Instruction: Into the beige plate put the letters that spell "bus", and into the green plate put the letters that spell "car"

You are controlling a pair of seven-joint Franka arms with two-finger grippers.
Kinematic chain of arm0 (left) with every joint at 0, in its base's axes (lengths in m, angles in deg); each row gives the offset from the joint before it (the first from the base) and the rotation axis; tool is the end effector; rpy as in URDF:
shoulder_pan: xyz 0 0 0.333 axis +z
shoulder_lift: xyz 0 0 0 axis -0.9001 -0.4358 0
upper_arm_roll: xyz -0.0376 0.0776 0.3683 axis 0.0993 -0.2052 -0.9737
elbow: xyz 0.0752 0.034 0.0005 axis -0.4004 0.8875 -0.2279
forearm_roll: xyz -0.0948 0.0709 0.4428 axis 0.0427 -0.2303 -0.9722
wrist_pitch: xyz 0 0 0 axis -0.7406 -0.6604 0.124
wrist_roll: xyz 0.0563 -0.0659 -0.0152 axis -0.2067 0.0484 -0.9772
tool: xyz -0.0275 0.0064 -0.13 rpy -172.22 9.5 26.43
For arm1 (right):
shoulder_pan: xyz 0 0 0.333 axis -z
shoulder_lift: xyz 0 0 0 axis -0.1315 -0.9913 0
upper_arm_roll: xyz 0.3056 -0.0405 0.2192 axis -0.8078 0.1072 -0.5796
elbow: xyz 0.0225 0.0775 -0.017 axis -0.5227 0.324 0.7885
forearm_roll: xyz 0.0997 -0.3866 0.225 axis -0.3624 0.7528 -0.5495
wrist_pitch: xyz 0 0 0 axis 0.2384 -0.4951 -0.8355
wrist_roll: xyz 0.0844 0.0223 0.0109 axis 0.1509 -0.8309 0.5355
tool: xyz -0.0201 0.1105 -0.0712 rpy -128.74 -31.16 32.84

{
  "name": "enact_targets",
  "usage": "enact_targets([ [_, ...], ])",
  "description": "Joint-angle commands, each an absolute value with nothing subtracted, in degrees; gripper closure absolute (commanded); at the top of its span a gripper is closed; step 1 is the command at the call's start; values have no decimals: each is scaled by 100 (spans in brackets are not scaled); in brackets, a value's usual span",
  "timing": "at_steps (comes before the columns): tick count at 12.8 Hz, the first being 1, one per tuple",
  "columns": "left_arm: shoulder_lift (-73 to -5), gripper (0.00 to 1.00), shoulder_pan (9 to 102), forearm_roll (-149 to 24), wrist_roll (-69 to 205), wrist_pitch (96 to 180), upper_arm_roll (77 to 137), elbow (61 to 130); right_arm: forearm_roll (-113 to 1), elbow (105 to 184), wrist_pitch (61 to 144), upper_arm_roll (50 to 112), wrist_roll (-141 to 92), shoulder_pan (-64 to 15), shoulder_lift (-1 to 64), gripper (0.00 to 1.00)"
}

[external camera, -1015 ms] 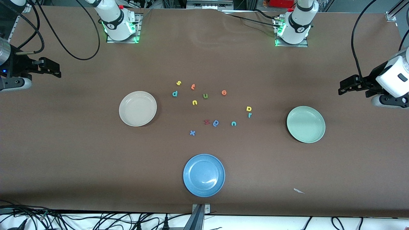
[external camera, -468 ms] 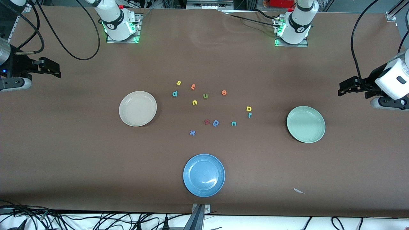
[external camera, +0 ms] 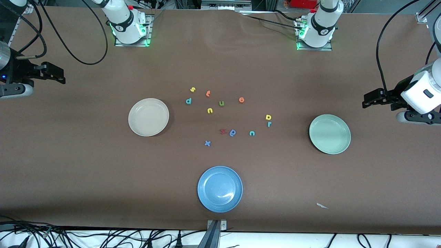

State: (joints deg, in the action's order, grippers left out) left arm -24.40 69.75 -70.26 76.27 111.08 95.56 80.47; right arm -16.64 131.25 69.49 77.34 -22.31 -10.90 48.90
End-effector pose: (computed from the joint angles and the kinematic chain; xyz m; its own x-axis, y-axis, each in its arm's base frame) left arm 0.6849 -0.0129 0.5888 0.9939 -0.0536 -0.0969 -0.0492 -0.9977 0.0476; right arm 0.6392 0.0100 0.6341 0.9789 0.1402 -0.1483 0.1464 -0.9887 0.0316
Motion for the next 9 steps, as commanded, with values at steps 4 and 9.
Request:
enact_targets([
  [4,-2627,0,6918,-6639,7495,11130,9605,8082,-1763,13050,6772,7731,-2209,-1072,4869,0],
  [9,-2960,0,6409,-6523,6740,11147,9640,8152,-2097,13033,6621,7688,-2296,-1177,4852,0],
])
